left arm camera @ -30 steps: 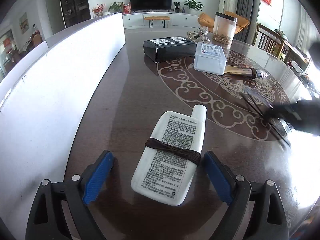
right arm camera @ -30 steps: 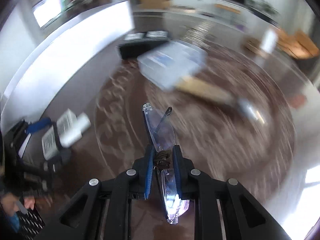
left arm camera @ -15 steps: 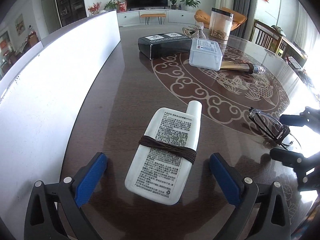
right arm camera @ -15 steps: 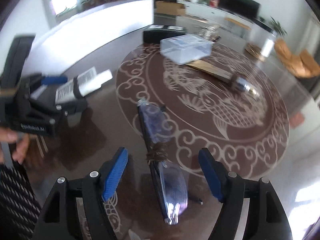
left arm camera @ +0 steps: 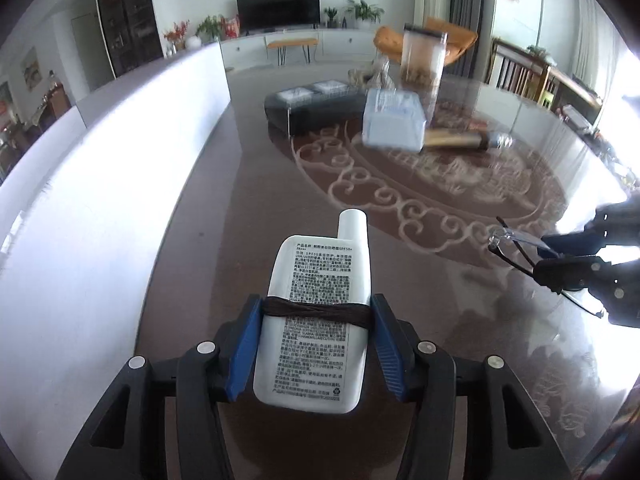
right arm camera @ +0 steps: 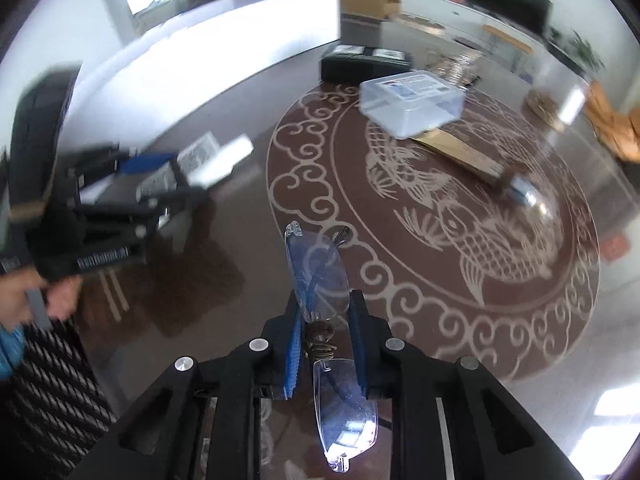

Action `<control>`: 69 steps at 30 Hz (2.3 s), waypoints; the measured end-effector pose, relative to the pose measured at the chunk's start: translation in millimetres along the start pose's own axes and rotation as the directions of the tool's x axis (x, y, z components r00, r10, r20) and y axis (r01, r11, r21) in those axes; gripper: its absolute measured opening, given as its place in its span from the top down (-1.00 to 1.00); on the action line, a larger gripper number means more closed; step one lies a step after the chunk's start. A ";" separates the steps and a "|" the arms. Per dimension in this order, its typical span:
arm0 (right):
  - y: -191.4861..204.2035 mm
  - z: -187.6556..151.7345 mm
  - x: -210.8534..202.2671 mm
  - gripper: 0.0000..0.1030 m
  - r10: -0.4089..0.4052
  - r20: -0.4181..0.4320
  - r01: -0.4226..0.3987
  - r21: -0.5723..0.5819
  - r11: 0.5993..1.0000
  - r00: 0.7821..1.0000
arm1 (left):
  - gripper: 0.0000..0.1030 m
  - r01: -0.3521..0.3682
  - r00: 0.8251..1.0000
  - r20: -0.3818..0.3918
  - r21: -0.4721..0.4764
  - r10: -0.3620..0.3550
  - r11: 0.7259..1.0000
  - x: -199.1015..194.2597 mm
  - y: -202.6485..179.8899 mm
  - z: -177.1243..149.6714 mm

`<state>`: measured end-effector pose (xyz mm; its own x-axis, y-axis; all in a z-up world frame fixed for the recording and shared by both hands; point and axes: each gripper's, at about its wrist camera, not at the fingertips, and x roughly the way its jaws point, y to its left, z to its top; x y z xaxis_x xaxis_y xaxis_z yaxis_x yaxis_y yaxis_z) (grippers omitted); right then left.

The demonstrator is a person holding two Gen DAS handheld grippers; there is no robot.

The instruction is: Organize objects

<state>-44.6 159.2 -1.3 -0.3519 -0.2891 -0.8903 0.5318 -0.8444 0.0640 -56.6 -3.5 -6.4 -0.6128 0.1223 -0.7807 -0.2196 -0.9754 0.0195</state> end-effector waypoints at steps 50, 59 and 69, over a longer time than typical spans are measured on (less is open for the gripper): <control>21.3 46.3 -17.7 -0.92 -0.210 0.237 0.166 0.196 0.967 0.948 | -0.99 0.153 0.981 0.141 -0.149 -0.132 0.977 -102.7 -5.8 15.1; -54.5 -52.3 -18.5 -0.92 -0.304 0.106 0.243 0.385 0.890 0.947 | -0.98 0.058 0.997 -0.054 -0.030 -0.060 0.998 -12.1 -76.5 -0.5; -45.2 -56.4 -15.6 -1.00 -0.326 0.103 0.267 0.374 0.888 0.940 | -0.98 -0.002 0.998 -0.059 -0.003 0.002 1.000 2.7 -70.6 -9.2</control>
<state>-19.7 227.3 -15.7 -0.5833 -0.0428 -0.8112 0.0901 -0.9959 -0.0122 -35.7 64.0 -15.6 -0.5674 0.1098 -0.8161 -0.2159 -0.9762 0.0187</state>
